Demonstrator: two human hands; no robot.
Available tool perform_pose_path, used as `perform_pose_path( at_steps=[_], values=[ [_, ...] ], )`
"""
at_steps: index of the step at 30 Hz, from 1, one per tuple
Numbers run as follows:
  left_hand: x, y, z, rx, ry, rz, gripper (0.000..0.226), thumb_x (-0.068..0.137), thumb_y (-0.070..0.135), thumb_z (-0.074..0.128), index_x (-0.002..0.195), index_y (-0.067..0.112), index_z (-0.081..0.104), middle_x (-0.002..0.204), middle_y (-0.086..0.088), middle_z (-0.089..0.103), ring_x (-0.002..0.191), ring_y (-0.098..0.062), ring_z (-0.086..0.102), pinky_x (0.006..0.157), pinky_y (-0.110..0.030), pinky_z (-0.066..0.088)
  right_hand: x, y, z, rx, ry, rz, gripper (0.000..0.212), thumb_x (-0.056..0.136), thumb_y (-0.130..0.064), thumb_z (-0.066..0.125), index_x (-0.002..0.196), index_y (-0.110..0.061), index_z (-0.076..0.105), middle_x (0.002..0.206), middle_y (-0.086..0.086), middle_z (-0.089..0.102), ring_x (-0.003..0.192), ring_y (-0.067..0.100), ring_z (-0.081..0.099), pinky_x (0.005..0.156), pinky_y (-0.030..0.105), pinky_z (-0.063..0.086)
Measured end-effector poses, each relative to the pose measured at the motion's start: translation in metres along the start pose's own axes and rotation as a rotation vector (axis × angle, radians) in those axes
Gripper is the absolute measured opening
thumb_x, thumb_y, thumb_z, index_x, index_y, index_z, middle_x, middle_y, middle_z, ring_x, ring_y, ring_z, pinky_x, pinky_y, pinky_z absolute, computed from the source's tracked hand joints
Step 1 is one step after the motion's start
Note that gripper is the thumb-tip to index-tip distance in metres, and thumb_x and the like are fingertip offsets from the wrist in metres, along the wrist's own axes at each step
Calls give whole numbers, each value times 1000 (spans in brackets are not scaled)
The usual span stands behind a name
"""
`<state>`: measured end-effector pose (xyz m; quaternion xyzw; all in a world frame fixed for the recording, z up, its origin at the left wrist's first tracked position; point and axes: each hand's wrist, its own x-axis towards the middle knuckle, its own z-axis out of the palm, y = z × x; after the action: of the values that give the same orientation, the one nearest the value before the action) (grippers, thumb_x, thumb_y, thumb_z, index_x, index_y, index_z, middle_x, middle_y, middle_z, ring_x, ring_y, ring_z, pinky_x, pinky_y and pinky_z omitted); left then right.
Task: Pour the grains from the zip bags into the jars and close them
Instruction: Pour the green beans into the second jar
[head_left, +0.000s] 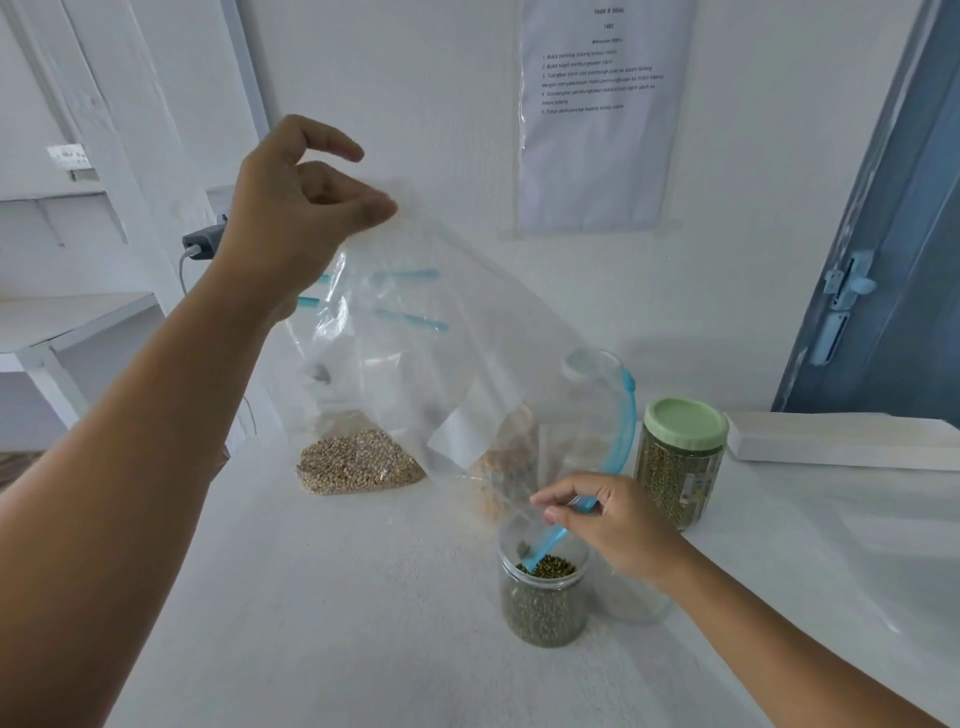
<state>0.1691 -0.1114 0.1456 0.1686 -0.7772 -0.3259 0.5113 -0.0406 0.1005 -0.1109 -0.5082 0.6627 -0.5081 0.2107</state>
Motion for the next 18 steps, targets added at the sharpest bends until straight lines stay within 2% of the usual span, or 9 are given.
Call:
perform_pose_path(
  at_steps=[2, 4, 9, 13, 15, 18],
  values=[
    [0, -2, 0, 20, 21, 15, 43, 79, 20, 91, 106, 17, 59, 67, 7, 70, 65, -6, 66, 74, -19, 54, 0, 0, 1, 9, 4, 6, 21, 92, -4, 76, 101, -22, 82, 92, -12, 79, 92, 6, 76, 85, 17, 56],
    [0, -2, 2, 22, 22, 17, 42, 80, 25, 90, 106, 18, 58, 66, 8, 68, 62, -7, 62, 69, -19, 52, 1, 0, 2, 7, 3, 5, 21, 92, -3, 76, 100, -22, 83, 92, -12, 79, 91, 7, 76, 86, 18, 57],
    [-4, -6, 4, -25, -30, -15, 41, 91, 25, 81, 125, 16, 61, 89, 4, 79, 89, -14, 76, 85, -27, 59, 0, 1, 2, 10, 4, 2, 22, 92, -3, 76, 101, -22, 82, 92, -11, 79, 92, 7, 75, 86, 17, 56],
    [-9, -18, -4, -4, -140, -21, 42, 97, 12, 73, 135, 19, 55, 113, -1, 78, 107, -19, 74, 102, -40, 57, -1, 3, 3, 3, 11, -6, 20, 92, -4, 77, 101, -21, 83, 93, -12, 79, 94, 6, 75, 87, 18, 56],
    [-14, -25, -8, 19, -179, -3, 45, 99, 5, 68, 135, 27, 52, 126, -3, 72, 111, -18, 72, 105, -43, 56, -1, 3, 4, -4, 19, -19, 20, 92, -5, 77, 101, -21, 83, 93, -13, 79, 94, 5, 74, 87, 18, 56],
    [-23, -31, -10, 90, -211, 26, 48, 100, 7, 66, 120, 47, 49, 142, 0, 56, 115, -9, 69, 105, -41, 55, 0, 4, 5, -8, 39, -36, 20, 91, -4, 77, 100, -21, 83, 93, -15, 79, 94, 4, 74, 84, 14, 53]
  ],
)
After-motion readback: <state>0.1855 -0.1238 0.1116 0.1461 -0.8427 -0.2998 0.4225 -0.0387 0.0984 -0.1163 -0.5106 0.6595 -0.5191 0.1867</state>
